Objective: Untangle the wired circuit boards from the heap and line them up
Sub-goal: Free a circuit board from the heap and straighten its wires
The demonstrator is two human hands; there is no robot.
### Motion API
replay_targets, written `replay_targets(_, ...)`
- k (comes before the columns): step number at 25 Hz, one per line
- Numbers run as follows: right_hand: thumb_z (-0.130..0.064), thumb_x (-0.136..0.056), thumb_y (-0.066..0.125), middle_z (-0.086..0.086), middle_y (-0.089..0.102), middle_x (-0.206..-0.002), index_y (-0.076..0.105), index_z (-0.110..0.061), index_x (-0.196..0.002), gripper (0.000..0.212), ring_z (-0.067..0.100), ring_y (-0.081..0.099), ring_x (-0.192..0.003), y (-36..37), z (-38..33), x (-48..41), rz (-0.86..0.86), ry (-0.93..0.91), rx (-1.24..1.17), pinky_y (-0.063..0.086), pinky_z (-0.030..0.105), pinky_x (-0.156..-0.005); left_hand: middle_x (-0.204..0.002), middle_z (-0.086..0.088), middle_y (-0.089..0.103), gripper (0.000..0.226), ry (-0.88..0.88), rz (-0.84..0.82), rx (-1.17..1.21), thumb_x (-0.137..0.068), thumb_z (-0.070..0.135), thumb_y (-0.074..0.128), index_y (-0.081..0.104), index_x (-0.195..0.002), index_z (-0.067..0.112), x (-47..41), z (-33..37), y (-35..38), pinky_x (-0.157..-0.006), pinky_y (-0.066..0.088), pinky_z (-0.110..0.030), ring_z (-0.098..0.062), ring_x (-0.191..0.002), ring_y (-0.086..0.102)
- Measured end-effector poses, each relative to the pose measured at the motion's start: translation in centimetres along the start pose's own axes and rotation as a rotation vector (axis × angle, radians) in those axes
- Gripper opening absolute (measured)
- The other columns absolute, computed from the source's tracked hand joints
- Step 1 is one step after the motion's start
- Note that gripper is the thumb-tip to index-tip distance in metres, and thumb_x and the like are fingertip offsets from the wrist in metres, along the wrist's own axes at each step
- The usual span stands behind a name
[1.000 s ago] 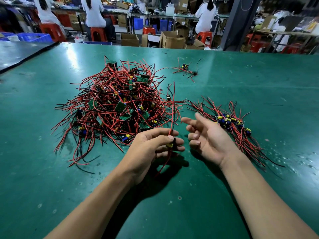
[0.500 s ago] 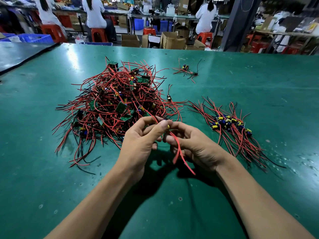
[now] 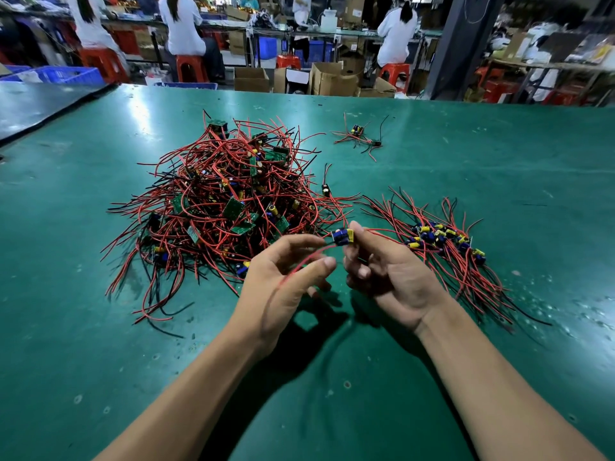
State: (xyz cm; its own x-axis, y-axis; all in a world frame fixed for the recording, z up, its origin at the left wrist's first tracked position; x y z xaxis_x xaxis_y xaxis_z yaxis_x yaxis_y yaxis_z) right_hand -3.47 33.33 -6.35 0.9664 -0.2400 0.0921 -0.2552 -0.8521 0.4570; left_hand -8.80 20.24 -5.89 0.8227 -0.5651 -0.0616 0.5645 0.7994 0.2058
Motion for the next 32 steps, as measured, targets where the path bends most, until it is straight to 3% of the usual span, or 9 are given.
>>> replay_targets(2,-0.039,-0.073,0.083,0.0,0.051,-0.07,0.065,-0.017,-0.077,0.029,0.01,0.039,-0.055,0.0,0.5,0.1,-0.038,0.071,0.041,0.016,0.029,-0.061,-0.078,-0.012,0.069,0.007,-0.145,-0.056,0.116,-0.09,0.015,0.066,0.071,-0.089,0.011,0.1,-0.9,0.8,-0.051,0.053,-0.026,-0.02,-0.056,0.064)
replay_targets(4,-0.036,-0.071,0.086,0.007,0.045,-0.077,0.059,-0.011,-0.092,0.043,0.018,0.035,-0.065,0.1,1.4,0.1,-0.048,0.139,0.09,0.014,0.037,-0.067,-0.072,-0.015,0.066,0.022,-0.239,-0.083,0.192,-0.091,0.029,0.061,0.07,-0.082,0.011,0.1,-1.4,1.3,-0.049,0.054,-0.028,-0.024,-0.053,0.063)
replay_targets(7,-0.032,-0.073,0.086,0.009,0.043,-0.077,0.064,-0.017,-0.079,0.028,0.02,0.038,-0.066,-0.3,1.6,-0.2,0.006,0.126,0.143,0.03,0.035,-0.062,-0.076,-0.017,0.07,0.033,-0.263,-0.128,0.179,-0.077,0.038,0.069,0.065,-0.089,0.007,0.3,-1.5,1.7,-0.052,0.056,-0.028,-0.025,-0.057,0.068)
replay_targets(9,-0.03,-0.072,0.086,0.01,0.043,-0.076,0.065,-0.019,-0.073,0.023,0.019,0.038,-0.065,-0.4,1.5,-0.2,0.028,0.112,0.144,0.038,0.033,-0.06,-0.081,-0.019,0.073,0.038,-0.271,-0.149,0.18,-0.071,0.032,0.074,0.062,-0.095,0.005,0.5,-1.7,1.8,-0.055,0.057,-0.027,-0.025,-0.062,0.071)
replay_targets(12,-0.026,-0.073,0.083,0.007,0.055,-0.071,0.071,-0.015,-0.075,0.017,0.019,0.045,-0.055,-0.5,1.4,-0.2,0.041,0.1,0.108,0.045,0.026,-0.048,-0.083,-0.022,0.073,0.025,-0.297,-0.167,0.196,-0.075,0.024,0.07,0.069,-0.092,0.006,0.4,-2.0,1.7,-0.058,0.059,-0.029,-0.026,-0.065,0.072)
replay_targets(15,-0.029,-0.08,0.076,-0.004,0.05,-0.059,0.077,-0.014,-0.084,0.016,0.01,0.035,-0.048,-0.7,0.9,-0.3,0.067,0.056,0.199,0.032,0.02,-0.044,-0.081,-0.022,0.072,0.015,-0.324,-0.18,0.189,-0.073,0.022,0.069,0.076,-0.08,0.01,0.3,-2.2,1.8,-0.06,0.06,-0.03,-0.026,-0.063,0.071)
replay_targets(19,-0.035,-0.083,0.071,-0.005,0.047,-0.058,0.078,-0.017,-0.09,0.021,0.005,0.031,-0.044,-1.1,0.6,-0.4,0.098,0.019,0.263,0.023,0.021,-0.044,-0.078,-0.021,0.072,0.018,-0.332,-0.221,0.183,-0.073,0.021,0.066,0.078,-0.085,0.013,0.4,-2.2,2.0,-0.059,0.059,-0.031,-0.027,-0.061,0.07)
replay_targets(26,-0.027,-0.086,0.073,0.007,0.065,-0.071,0.074,-0.009,-0.096,0.02,0.013,0.056,-0.048,0.1,1.9,-0.1,-0.028,0.109,0.171,0.044,0.021,-0.041,-0.077,-0.017,0.071,0.013,-0.347,-0.182,0.136,-0.086,0.021,0.067,0.068,-0.082,0.009,0.7,-2.5,2.1,-0.057,0.057,-0.028,-0.029,-0.064,0.071)
replay_targets(32,-0.027,-0.084,0.075,0.005,0.072,-0.082,0.077,-0.01,-0.104,0.027,0.014,0.064,-0.062,0.2,1.9,0.1,-0.082,0.121,0.247,0.053,0.025,-0.053,-0.076,-0.019,0.07,0.01,-0.337,-0.108,0.098,-0.091,0.005,0.061,0.069,-0.083,0.004,0.3,-2.8,1.5,-0.058,0.059,-0.029,-0.027,-0.059,0.069)
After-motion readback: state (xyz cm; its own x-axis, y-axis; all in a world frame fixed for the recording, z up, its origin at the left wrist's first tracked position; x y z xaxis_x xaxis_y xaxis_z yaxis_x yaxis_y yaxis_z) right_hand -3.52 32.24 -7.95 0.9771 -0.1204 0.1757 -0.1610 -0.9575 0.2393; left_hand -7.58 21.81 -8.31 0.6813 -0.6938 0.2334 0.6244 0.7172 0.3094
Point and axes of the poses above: each hand's wrist, its own x-axis away from the middle knuckle, its own y-axis out of the palm, z = x × y, the point moved 8 cm from there along -x, towards the middle knuckle
